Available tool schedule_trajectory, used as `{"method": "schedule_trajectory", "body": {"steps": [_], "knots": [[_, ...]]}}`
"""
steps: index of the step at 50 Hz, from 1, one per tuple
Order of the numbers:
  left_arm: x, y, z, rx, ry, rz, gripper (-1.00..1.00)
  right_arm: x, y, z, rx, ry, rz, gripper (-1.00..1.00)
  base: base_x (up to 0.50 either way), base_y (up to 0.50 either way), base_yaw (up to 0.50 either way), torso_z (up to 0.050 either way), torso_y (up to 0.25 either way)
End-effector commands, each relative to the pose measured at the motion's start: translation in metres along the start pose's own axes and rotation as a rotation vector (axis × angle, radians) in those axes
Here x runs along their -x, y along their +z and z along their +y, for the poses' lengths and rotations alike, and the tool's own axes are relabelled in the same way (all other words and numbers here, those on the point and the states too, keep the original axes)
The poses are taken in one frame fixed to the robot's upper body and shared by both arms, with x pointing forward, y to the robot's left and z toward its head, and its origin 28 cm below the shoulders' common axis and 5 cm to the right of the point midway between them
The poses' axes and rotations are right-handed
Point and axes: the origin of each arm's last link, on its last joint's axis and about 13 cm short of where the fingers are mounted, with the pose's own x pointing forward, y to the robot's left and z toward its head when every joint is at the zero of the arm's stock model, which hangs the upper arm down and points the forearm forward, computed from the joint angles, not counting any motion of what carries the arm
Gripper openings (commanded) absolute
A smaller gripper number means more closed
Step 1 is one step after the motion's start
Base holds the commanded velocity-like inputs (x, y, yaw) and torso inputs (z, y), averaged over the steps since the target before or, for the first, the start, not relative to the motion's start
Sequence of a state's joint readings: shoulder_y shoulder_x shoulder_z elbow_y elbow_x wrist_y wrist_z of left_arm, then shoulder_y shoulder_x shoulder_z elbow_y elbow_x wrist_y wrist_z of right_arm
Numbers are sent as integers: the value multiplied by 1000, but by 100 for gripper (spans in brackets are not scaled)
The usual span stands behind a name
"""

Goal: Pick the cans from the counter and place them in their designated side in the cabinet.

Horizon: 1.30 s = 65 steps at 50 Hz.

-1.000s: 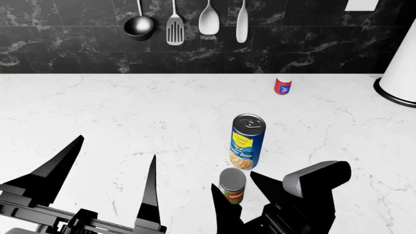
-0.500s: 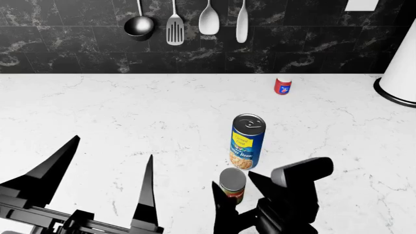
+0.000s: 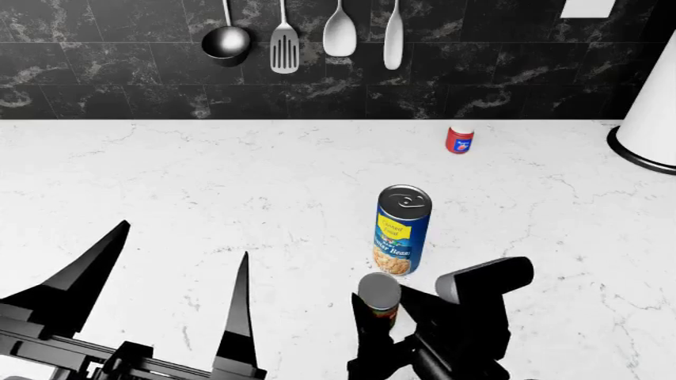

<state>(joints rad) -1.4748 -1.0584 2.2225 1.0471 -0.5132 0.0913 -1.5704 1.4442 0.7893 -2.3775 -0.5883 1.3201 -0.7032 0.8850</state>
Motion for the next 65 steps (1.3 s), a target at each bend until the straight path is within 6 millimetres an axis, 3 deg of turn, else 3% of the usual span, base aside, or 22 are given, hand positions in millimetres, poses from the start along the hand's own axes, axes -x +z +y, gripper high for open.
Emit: {"method": "schedule_trajectory", "body": {"steps": [1, 5, 8, 17, 26, 32, 38, 54, 65], "knots": [[1, -1, -1, 0, 2, 7, 100, 2, -2, 1, 32, 15, -44, -100, 0, 0, 0, 0, 0], [1, -2, -1, 1, 4, 9, 100, 5, 2, 3, 54, 3, -96, -100, 0, 0, 0, 0, 0], [2, -2, -2, 1, 2, 11, 100, 15, 16, 6, 82, -15, -192, -100, 0, 0, 0, 0, 0], [3, -3, -5, 8, -8, 24, 100, 72, 95, 21, 223, -132, -524, -100, 0, 0, 0, 0, 1], [2, -2, -3, 15, -11, 28, 100, 115, 167, 32, 370, -260, -860, -100, 0, 0, 0, 0, 0], [1, 0, -2, 15, -15, 26, 100, 153, 187, 55, 446, -346, -1091, -100, 0, 0, 0, 0, 0], [0, 1, -3, 17, -21, 24, 100, 171, 216, 58, 474, -420, -1267, -100, 0, 0, 0, 0, 2], [-2, 0, -6, 12, -40, 20, 100, 152, 289, 42, 502, -513, -1375, -100, 0, 0, 0, 0, 0], [-4, -1, -9, -4, -46, 22, 100, 97, 367, 1, 425, -716, -1040, -100, 0, 0, 0, 0, 0]]}}
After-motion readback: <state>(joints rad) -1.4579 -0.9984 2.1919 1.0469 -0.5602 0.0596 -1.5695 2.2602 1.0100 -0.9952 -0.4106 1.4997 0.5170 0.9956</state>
